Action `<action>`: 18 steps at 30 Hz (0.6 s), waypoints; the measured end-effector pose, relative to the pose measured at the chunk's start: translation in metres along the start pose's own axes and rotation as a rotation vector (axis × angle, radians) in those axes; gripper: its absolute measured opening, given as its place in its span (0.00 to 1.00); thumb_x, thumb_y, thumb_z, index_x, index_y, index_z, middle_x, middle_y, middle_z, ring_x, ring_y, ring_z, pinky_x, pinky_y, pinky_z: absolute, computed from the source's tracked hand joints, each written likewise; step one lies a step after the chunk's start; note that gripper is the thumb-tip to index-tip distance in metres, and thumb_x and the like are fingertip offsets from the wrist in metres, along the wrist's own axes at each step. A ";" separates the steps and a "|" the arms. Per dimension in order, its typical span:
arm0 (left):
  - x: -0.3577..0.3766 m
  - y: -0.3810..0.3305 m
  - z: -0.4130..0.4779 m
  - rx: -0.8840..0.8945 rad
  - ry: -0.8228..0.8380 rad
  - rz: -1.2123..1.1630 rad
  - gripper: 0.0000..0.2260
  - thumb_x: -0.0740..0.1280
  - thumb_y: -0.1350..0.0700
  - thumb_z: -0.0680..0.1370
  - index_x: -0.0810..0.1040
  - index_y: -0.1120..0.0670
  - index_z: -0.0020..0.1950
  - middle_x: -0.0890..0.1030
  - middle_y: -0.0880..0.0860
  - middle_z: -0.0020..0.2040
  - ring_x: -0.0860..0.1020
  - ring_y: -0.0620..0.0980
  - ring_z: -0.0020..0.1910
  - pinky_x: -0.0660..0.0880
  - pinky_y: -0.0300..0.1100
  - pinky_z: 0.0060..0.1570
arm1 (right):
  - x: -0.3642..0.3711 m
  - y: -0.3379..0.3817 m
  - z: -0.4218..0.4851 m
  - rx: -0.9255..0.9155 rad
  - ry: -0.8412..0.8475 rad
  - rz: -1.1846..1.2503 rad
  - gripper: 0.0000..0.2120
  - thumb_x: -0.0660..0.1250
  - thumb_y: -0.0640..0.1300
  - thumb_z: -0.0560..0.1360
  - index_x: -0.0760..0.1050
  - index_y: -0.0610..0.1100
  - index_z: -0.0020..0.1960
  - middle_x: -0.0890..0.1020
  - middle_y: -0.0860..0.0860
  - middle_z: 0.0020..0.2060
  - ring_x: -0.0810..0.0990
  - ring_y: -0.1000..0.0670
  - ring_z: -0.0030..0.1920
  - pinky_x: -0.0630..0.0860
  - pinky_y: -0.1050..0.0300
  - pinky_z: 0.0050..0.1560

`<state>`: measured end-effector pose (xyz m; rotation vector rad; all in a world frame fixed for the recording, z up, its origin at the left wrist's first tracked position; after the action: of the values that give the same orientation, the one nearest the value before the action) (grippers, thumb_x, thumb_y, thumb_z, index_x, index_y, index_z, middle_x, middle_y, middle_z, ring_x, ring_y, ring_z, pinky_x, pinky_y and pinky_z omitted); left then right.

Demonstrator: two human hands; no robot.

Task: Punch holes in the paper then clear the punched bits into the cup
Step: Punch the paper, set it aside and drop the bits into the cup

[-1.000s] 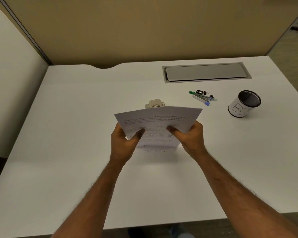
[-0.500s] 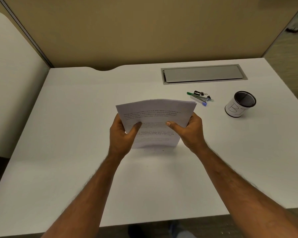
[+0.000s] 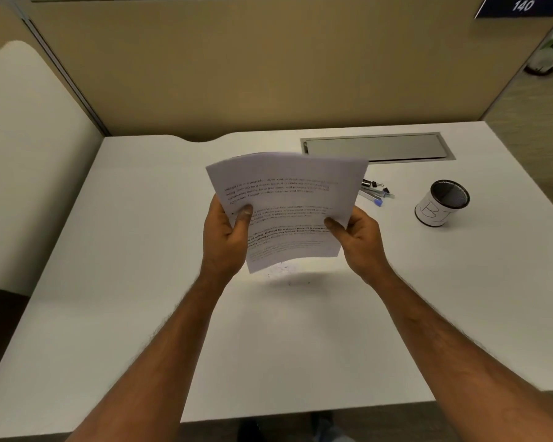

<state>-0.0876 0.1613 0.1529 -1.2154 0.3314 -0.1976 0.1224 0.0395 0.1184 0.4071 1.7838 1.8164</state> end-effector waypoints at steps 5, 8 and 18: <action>-0.001 -0.004 0.003 -0.007 0.051 -0.043 0.10 0.63 0.55 0.79 0.71 0.44 0.60 0.79 0.36 0.53 0.81 0.44 0.54 0.80 0.35 0.44 | 0.002 0.001 0.001 0.042 -0.041 0.072 0.10 0.63 0.40 0.79 0.73 0.47 0.60 0.82 0.54 0.52 0.82 0.49 0.52 0.81 0.49 0.54; 0.003 0.022 -0.003 -0.116 0.126 -0.024 0.07 0.62 0.54 0.81 0.74 0.52 0.58 0.82 0.44 0.53 0.82 0.45 0.51 0.80 0.39 0.45 | 0.002 -0.003 0.001 0.088 -0.074 0.134 0.12 0.63 0.40 0.79 0.72 0.44 0.63 0.82 0.49 0.55 0.82 0.47 0.54 0.81 0.47 0.55; -0.001 0.051 -0.012 -0.267 0.029 0.022 0.06 0.61 0.58 0.82 0.76 0.48 0.50 0.83 0.45 0.45 0.82 0.40 0.41 0.78 0.34 0.38 | 0.001 -0.023 -0.001 0.164 -0.033 -0.009 0.06 0.64 0.42 0.79 0.73 0.42 0.55 0.84 0.47 0.49 0.84 0.45 0.49 0.80 0.40 0.52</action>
<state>-0.0947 0.1680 0.1014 -1.4731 0.4053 -0.1549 0.1248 0.0384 0.0960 0.4887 1.9150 1.6532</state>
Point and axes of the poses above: each hand's wrist, its own z-axis towards the middle knuckle, its own x-axis out of the palm, y = z × x, the point moved 8 cm from there along z, towards the middle knuckle
